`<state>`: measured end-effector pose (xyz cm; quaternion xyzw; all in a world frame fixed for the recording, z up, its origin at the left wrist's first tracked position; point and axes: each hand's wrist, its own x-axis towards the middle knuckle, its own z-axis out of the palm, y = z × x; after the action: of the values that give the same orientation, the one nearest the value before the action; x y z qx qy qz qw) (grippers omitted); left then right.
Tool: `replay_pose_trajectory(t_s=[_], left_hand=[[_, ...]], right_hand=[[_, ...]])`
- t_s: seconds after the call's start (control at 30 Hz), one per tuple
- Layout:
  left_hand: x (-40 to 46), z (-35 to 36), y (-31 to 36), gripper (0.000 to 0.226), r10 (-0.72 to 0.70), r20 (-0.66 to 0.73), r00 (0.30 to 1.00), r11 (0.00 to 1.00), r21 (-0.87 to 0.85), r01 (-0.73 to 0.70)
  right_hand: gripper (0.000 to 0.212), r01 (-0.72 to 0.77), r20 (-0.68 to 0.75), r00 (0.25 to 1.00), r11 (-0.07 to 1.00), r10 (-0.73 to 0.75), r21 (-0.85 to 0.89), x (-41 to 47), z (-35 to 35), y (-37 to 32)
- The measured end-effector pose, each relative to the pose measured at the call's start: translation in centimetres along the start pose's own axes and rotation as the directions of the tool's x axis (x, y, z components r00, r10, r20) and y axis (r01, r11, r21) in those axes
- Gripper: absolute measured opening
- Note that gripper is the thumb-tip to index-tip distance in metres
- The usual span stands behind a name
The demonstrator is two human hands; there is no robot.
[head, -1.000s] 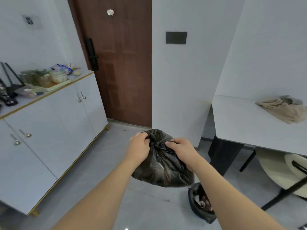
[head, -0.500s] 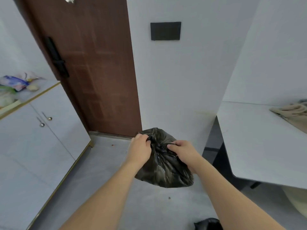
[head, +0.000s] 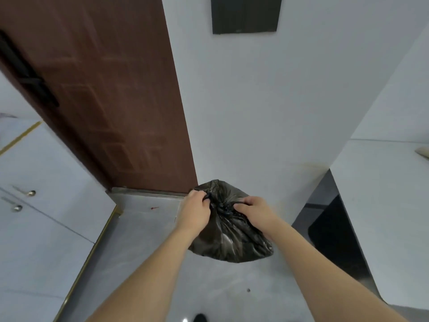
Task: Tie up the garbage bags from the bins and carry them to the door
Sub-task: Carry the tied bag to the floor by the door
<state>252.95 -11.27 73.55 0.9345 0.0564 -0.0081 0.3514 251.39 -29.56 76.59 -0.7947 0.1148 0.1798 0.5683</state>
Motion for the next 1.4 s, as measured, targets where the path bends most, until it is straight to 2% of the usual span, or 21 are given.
replay_pose_trajectory(t_s=[0.13,0.23,0.37,0.47,0.6,0.73,0.87,0.97,1.1,1.2,1.3,1.4], left_hand=[[5.9,1.3,-3.7,0.018,-0.02,0.099,0.995,1.0,-0.002,0.02],[9.0,4.2,-7.3,0.021,-0.096,0.157,0.983,0.995,-0.019,0.1],[12.9,10.2,-12.6,0.023,-0.199,0.132,0.971,0.979,-0.007,0.201],[16.5,17.2,-18.4,0.025,-0.24,0.077,0.968,0.97,0.067,0.235],[20.4,29.7,-28.4,0.023,-0.358,0.154,0.921,0.925,-0.077,0.372],[22.6,42.1,-38.5,0.022,-0.484,0.128,0.866,0.857,-0.131,0.499],[25.2,51.9,-46.0,0.021,-0.471,0.137,0.871,0.868,-0.104,0.486],[26.8,56.6,-50.1,0.021,-0.436,0.127,0.891,0.89,-0.084,0.448],[28.0,59.3,-53.3,0.021,-0.436,0.107,0.894,0.886,-0.121,0.447],[28.2,58.8,-53.3,0.025,-0.433,0.146,0.89,0.885,-0.122,0.45],[27.9,56.4,-51.3,0.037,-0.415,0.189,0.89,0.894,-0.094,0.437],[26.6,52.2,-47.8,0.04,-0.336,0.181,0.924,0.936,-0.041,0.349]], right_hand=[[0.009,-0.068,-0.004,0.998,0.998,0.068,-0.011,5.6,3.0,0.7],[0.011,-0.113,0.041,0.992,0.99,0.116,-0.079,10.5,4.8,2.4],[0.009,-0.143,0.045,0.988,0.983,0.149,-0.118,18.2,7.5,7.7],[0.012,-0.14,0.036,0.988,0.979,0.147,-0.145,24.9,10.5,14.7],[0.012,-0.151,0.043,0.986,0.973,0.161,-0.172,34.0,15.6,27.2],[0.011,-0.148,0.065,0.984,0.969,0.164,-0.198,42.6,20.2,39.9],[0.014,-0.181,0.039,0.98,0.957,0.195,-0.228,49.6,23.2,50.5],[0.013,-0.158,0.019,0.985,0.948,0.17,-0.276,53.6,24.9,55.8],[0.014,-0.109,0.016,0.993,0.945,0.12,-0.308,56.4,26.9,58.8],[0.032,-0.121,0.025,0.989,0.911,0.143,-0.395,56.6,27.3,58.8],[0.049,-0.127,0.034,0.985,0.851,0.168,-0.51,54.9,26.2,56.7],[0.054,-0.087,0.064,0.986,0.807,0.153,-0.584,51.8,24.0,52.5]])
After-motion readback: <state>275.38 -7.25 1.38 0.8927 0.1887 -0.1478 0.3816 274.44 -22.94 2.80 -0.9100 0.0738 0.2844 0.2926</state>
